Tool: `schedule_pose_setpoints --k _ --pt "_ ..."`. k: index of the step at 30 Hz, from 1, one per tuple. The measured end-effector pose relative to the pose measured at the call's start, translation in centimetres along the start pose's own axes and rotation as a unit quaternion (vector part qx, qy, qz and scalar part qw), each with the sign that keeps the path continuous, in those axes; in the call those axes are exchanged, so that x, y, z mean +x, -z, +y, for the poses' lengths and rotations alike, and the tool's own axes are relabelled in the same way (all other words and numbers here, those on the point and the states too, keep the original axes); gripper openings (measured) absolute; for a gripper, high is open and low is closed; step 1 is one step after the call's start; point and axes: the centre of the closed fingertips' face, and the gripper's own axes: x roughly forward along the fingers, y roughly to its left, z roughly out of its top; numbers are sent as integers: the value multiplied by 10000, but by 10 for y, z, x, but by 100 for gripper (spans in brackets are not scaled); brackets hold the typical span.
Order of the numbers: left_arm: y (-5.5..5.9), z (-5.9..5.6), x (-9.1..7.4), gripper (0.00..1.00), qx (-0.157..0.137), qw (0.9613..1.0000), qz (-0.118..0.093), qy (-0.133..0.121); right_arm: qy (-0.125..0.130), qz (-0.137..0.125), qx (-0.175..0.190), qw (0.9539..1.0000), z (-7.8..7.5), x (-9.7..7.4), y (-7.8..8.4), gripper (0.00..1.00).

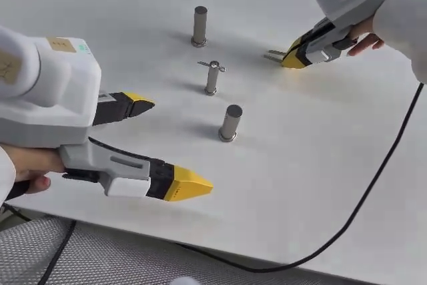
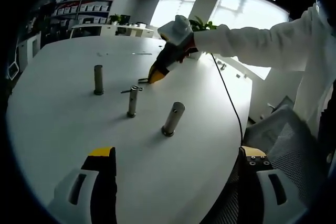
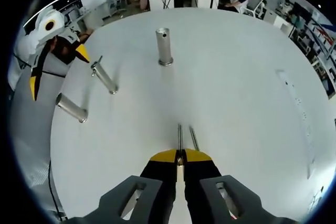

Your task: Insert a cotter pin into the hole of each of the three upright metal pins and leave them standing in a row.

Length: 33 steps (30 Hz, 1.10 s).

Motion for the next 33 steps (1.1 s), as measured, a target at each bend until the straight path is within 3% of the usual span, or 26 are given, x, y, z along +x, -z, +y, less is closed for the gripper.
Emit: schedule_pose_setpoints --k 3,9,12,15,19,21,23,25,31,33 --pt "0 0 0 95 -14 10000 -2 -13 -42 -153 315 9994 -1 0 0 0" --pt "-1 0 -4 94 118 9999 57 -87 65 -28 -86 9999 0 2 -1 0" --pt "-5 -1 -6 93 127 9999 24 -106 109 29 -11 9999 4 2 -1 0" --pt "-9 -3 -9 93 135 9998 -9 -133 100 -63 133 9998 2 0 1 0" --pt "-9 1 -11 92 132 9997 -26 -219 64 -107 -107 9999 7 -3 0 0" --pt "-5 3 -12 91 -2 9996 121 -256 91 -157 -131 9997 7 -8 -5 0" --pt "-5 4 -12 91 79 9995 140 -285 140 -194 -222 9995 9 -13 -9 0" --pt "-10 7 -13 91 331 9987 69 -374 233 -168 -481 9984 10 -21 -14 0" --pt "-27 5 -14 86 248 9988 -232 -365 340 -315 -742 9962 25 -43 -27 0" --pt "-35 6 -15 79 317 9979 -387 -405 343 -364 -842 9952 32 -46 -28 0"
